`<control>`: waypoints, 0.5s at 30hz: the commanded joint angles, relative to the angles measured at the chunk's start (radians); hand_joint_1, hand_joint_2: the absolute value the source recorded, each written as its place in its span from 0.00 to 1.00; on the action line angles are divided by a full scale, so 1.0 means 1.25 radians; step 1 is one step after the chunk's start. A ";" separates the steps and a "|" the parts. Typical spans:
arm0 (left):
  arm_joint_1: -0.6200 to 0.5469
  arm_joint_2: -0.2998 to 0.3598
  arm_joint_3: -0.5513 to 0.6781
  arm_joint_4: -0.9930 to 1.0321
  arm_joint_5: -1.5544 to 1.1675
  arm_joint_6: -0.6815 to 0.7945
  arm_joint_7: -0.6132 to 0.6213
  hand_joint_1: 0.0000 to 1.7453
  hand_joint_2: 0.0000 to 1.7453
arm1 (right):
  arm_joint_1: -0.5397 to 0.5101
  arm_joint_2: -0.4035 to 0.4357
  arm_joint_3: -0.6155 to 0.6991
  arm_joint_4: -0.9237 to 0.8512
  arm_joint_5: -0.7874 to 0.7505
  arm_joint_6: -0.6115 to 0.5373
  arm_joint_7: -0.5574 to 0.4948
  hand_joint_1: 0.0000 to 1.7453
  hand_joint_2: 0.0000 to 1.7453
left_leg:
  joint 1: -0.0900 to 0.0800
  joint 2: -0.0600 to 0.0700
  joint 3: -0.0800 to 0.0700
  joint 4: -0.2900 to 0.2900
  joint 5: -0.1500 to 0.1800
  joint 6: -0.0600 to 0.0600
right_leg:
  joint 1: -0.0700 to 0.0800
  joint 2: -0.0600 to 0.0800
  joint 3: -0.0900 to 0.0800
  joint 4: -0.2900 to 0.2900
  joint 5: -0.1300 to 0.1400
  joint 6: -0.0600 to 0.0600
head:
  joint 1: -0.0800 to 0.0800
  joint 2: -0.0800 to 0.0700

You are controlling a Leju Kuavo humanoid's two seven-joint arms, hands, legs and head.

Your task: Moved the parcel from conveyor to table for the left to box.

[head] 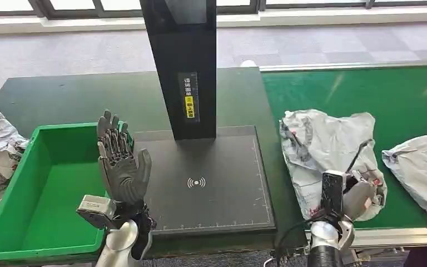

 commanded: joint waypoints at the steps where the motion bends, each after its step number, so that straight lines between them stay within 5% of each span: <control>1: 0.057 -0.056 0.045 0.010 -0.008 -0.018 -0.015 0.00 1.00 | 0.094 -0.030 0.408 -0.236 -0.157 0.003 0.004 1.00 1.00 | 0.000 0.002 0.000 0.000 -0.001 0.000 | 0.000 0.001 0.000 0.000 0.000 -0.001 | 0.000 0.000; 6: 0.053 -0.056 0.036 0.009 -0.011 -0.015 -0.015 0.00 1.00 | 0.101 -0.105 0.531 -0.291 -0.348 0.035 0.004 1.00 1.00 | 0.000 0.001 0.000 0.000 -0.001 0.001 | 0.000 0.000 0.000 -0.001 0.000 0.000 | 0.000 0.000; 11: 0.052 -0.056 0.041 0.004 -0.010 -0.020 -0.015 0.00 1.00 | 0.080 -0.069 0.542 -0.220 -0.320 0.206 0.004 1.00 1.00 | 0.000 0.001 0.000 0.000 -0.001 0.001 | 0.000 0.001 0.000 -0.001 0.000 0.000 | 0.000 0.000; 15: 0.049 -0.056 0.042 0.007 -0.010 -0.021 -0.015 0.00 1.00 | 0.073 -0.058 0.540 -0.209 -0.311 0.207 0.004 1.00 1.00 | 0.000 0.002 0.001 -0.001 -0.001 0.001 | 0.000 0.000 0.001 -0.001 0.000 -0.001 | 0.000 0.000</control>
